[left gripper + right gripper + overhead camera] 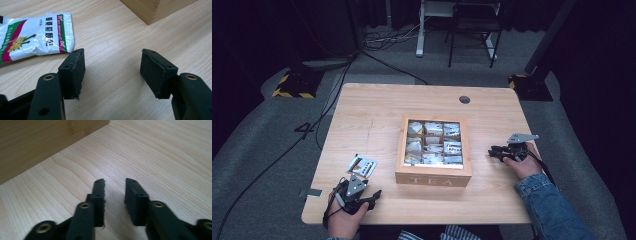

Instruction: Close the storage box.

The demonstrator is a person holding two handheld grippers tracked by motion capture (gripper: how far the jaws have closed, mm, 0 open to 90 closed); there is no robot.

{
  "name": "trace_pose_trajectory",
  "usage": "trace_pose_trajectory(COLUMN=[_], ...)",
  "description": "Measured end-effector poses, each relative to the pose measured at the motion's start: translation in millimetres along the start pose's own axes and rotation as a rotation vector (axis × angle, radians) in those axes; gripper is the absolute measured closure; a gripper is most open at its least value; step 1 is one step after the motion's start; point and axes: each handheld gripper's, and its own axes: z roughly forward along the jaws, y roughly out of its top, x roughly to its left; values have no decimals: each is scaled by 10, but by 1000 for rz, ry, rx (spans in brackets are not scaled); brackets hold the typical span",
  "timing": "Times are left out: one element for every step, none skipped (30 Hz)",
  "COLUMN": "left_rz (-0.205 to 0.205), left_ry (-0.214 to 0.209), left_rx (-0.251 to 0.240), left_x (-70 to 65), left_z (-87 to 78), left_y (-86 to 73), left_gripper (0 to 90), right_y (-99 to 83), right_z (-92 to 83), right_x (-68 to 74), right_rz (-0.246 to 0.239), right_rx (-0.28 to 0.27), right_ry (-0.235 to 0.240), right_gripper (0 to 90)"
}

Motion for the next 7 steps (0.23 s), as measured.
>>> trace_pose_trajectory(left_rz=[-5,-7,-8,-7,-10,-7,-4], left_ry=[2,1,1,2,2,4,5], left_rx=[-2,-1,-1,-1,-1,-1,0], left_x=[-4,-6,-7,-5,-6,-2,1], left_z=[3,3,4,4,6,6,6], left_y=[0,1,1,3,4,7,8], left_gripper=[376,376,376,376,376,376,376], right_y=[6,10,18,21,27,34,39], right_z=[6,15,27,32,44,53,59], right_x=[1,6,26,36,58,68,68], right_rz=[3,-1,-20,-30,-51,-56,-53], right_rx=[1,0,3,5,9,9,10], right_ry=[5,5,-6,-12,-24,-31,-27], right_gripper=[622,589,561,548,528,523,519])
